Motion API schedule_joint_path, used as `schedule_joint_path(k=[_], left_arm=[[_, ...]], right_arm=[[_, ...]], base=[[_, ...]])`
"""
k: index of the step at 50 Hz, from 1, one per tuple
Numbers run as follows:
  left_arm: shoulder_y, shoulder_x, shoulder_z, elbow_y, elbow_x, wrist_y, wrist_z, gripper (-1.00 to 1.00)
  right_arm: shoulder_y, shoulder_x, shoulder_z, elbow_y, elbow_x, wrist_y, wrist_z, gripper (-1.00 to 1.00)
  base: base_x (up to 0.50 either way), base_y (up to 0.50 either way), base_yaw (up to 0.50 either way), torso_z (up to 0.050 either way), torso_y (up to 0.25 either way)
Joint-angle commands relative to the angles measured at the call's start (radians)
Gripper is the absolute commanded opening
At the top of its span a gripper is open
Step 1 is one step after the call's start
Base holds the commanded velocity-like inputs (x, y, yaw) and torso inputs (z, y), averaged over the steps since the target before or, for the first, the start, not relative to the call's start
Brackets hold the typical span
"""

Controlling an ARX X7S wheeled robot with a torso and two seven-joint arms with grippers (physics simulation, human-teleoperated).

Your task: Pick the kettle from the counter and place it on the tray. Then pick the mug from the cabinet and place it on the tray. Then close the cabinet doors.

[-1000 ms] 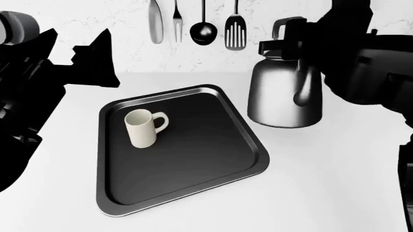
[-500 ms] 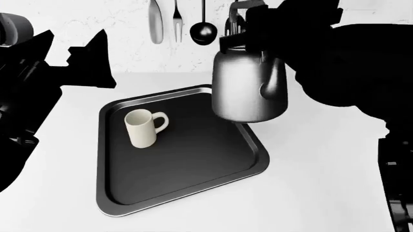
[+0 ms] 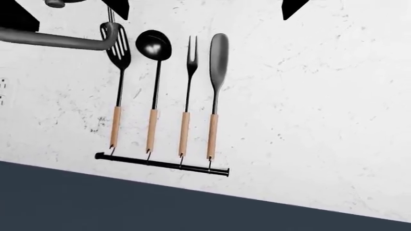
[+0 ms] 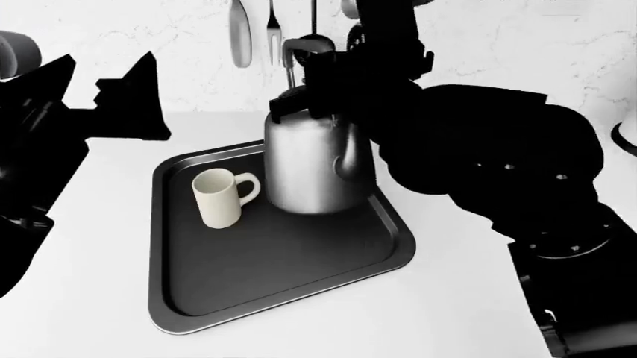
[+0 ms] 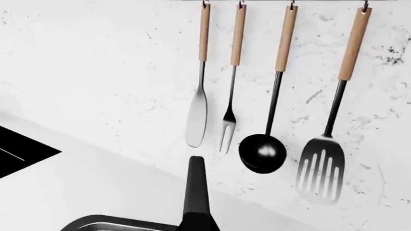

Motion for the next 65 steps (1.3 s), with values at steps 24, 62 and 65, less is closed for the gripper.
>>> schedule_joint_path(k=[24,62,65], left_arm=[[0.044,-0.003,-0.011,-0.014,0.016,0.029,0.020,1.00],[0.052,-0.007,-0.019,-0.019,0.008,0.039,0.014,1.00],[0.052,-0.008,-0.021,-0.019,0.006,0.039,0.012,1.00]], right_arm=[[-0.104,-0.011,0.009,-0.011,-0.180,-0.151,-0.055,-1.00],[-0.115,0.018,-0.012,-0.027,-0.154,-0.132,-0.076,1.00],[-0.111,0.021,-0.021,-0.032,-0.148,-0.118,-0.079,1.00]], base=[[0.00,0.00,0.00,0.002,0.004],[0.00,0.00,0.00,0.001,0.003],[0.00,0.00,0.00,0.003,0.003]])
